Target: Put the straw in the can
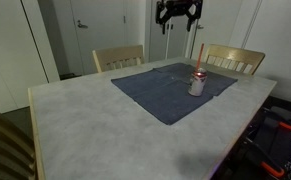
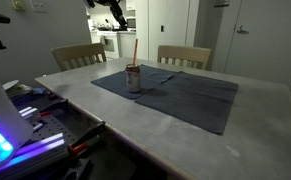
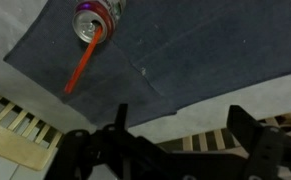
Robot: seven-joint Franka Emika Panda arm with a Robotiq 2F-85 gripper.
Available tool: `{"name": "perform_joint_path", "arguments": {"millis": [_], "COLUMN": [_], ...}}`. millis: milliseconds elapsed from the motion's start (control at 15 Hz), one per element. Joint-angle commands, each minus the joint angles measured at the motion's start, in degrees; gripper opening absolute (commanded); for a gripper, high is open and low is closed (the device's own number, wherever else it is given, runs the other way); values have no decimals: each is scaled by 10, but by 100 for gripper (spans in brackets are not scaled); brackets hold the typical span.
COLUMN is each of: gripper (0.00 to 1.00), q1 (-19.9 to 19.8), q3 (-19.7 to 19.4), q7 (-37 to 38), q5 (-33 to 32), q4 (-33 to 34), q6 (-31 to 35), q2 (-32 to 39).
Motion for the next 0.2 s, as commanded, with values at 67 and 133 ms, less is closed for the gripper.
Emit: {"name": "perform_joint_path", "arguments": {"millis": [67,133], "gripper": [100,100], "q1": [-10,-10], "q3": [4,3], "q7": [-161,-197], "q5": [140,171], "q4": [37,40], "q6": [5,4], "q2": [72,85]}}
